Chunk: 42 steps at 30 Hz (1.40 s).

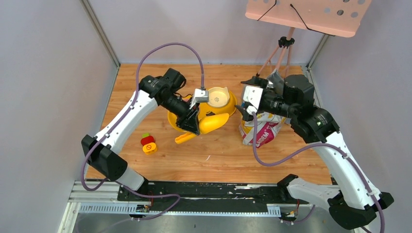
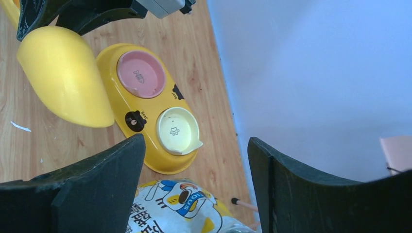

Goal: Serve the pet food

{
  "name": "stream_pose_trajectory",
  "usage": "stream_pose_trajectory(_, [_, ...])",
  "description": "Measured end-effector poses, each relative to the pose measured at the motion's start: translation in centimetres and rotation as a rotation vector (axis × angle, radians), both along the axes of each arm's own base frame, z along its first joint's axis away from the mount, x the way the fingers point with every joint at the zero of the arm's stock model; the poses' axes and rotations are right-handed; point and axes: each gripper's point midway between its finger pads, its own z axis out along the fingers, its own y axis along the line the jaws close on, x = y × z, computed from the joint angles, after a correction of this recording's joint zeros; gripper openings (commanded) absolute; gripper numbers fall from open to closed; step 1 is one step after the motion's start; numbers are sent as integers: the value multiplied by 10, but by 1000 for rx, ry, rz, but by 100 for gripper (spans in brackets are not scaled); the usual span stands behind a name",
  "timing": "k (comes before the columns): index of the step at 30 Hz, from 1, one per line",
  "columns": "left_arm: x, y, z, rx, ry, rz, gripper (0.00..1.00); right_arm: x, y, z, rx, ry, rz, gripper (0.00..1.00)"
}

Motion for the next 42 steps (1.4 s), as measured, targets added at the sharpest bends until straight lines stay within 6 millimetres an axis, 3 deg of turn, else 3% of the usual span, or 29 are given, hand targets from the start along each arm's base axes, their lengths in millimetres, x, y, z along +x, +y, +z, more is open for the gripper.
stream_pose_trajectory(3, [-5,3,2,-2,-3,-14,0,-8,3,10,-20,-37,34,81])
stream_pose_trajectory(7, [-10,7,1,24,23,-55,0,-17,10,-26,-135,-99,106,80])
stream_pose_trajectory(11, [2,-1,-3,26,39,-95,0,-13,19,-60,-241,-121,157,79])
stream_pose_trajectory(14, [4,-3,-12,41,77,-107,0,-11,28,-72,-283,-159,195,77])
stream_pose_trajectory(18, [4,-3,-16,46,102,-112,0,-24,44,-74,-276,-233,263,73])
stream_pose_trajectory(25, [-2,-7,-11,6,137,-120,0,-55,71,-97,-266,-328,375,49])
stream_pose_trajectory(31, [-3,-4,-18,2,206,-101,1,-40,86,-105,-247,-452,339,19])
stream_pose_trajectory(32, [-3,-4,-17,-6,227,-94,5,-38,87,-102,-241,-470,331,12])
stream_pose_trajectory(34, [0,-4,-16,-22,257,-77,33,-36,89,-96,-228,-496,325,2])
stream_pose_trajectory(38, [11,0,-11,-57,296,-26,55,-34,89,-94,-214,-485,305,0])
stream_pose_trajectory(42, [33,8,1,-73,310,75,69,-28,83,-95,-194,-353,228,0])
